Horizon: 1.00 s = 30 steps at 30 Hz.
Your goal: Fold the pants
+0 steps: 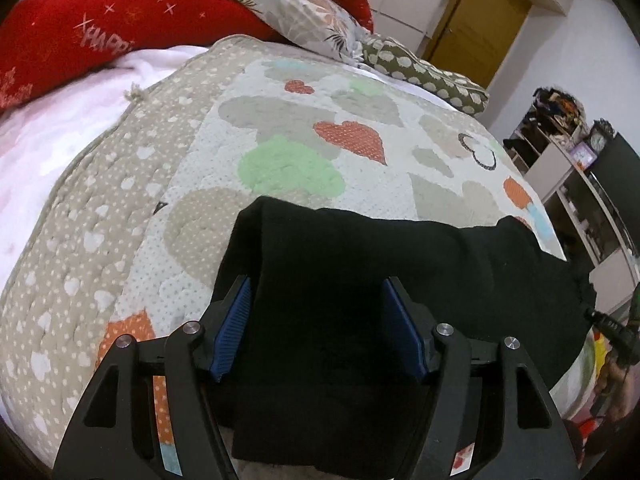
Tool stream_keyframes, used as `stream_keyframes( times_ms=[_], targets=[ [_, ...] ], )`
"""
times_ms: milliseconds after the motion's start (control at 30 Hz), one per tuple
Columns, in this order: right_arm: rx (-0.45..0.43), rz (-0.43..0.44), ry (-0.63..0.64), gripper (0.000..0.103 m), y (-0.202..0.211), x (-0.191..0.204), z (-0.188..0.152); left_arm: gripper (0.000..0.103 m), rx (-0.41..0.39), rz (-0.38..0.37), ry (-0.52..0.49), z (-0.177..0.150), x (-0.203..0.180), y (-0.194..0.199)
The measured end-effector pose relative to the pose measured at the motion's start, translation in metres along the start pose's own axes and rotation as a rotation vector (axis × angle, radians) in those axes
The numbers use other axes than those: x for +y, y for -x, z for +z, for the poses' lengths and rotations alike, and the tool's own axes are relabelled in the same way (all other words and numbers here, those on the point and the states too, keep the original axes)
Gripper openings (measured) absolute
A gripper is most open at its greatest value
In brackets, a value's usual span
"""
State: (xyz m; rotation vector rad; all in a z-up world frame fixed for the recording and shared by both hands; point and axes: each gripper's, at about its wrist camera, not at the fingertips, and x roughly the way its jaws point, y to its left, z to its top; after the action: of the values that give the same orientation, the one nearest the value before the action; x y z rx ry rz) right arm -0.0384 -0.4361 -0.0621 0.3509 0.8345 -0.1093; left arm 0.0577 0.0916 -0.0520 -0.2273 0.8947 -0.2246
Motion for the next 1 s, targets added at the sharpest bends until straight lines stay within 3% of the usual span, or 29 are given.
stream_keyframes(
  times_ms=[33, 100, 233, 367, 500, 567, 633, 733, 800, 900, 1000],
  targets=[
    [0.002, 0.006, -0.004, 0.013, 0.002, 0.000, 0.000, 0.041, 0.000, -0.004, 0.001, 0.002, 0.001, -0.001],
    [0.005, 0.031, -0.009, 0.013, 0.007, 0.000, 0.003, 0.028, 0.014, -0.021, -0.001, 0.009, 0.005, -0.004],
    [-0.020, 0.096, -0.004, 0.013, 0.025, 0.008, 0.012, 0.025, 0.035, -0.033, -0.034, 0.024, 0.005, -0.010],
    [0.001, 0.071, 0.038, 0.013, 0.020, 0.024, 0.011, 0.025, 0.016, -0.031, -0.028, 0.033, 0.013, -0.006],
    [0.127, 0.034, 0.046, 0.015, -0.013, 0.022, -0.003, 0.030, 0.060, -0.057, 0.033, 0.026, 0.029, -0.023],
    [0.096, 0.032, 0.043, 0.022, -0.004, 0.019, -0.002, 0.038, 0.034, -0.054, 0.040, 0.024, 0.030, -0.011],
    [0.069, 0.005, 0.027, 0.039, 0.007, 0.015, 0.002, 0.038, 0.026, -0.006, 0.034, 0.024, 0.030, 0.003],
    [0.003, -0.012, 0.042, 0.041, 0.029, 0.019, 0.011, 0.040, -0.035, 0.067, 0.029, 0.021, 0.030, 0.034],
    [-0.036, 0.030, 0.061, 0.041, 0.038, 0.033, 0.017, 0.054, -0.079, 0.076, 0.046, 0.015, 0.029, 0.052],
    [-0.029, 0.167, 0.138, 0.042, 0.031, 0.075, 0.024, 0.055, -0.115, 0.045, 0.049, 0.004, 0.019, 0.065],
    [0.023, 0.308, 0.257, 0.042, 0.007, 0.131, 0.026, 0.055, -0.101, 0.042, 0.050, -0.005, 0.007, 0.058]
  ],
)
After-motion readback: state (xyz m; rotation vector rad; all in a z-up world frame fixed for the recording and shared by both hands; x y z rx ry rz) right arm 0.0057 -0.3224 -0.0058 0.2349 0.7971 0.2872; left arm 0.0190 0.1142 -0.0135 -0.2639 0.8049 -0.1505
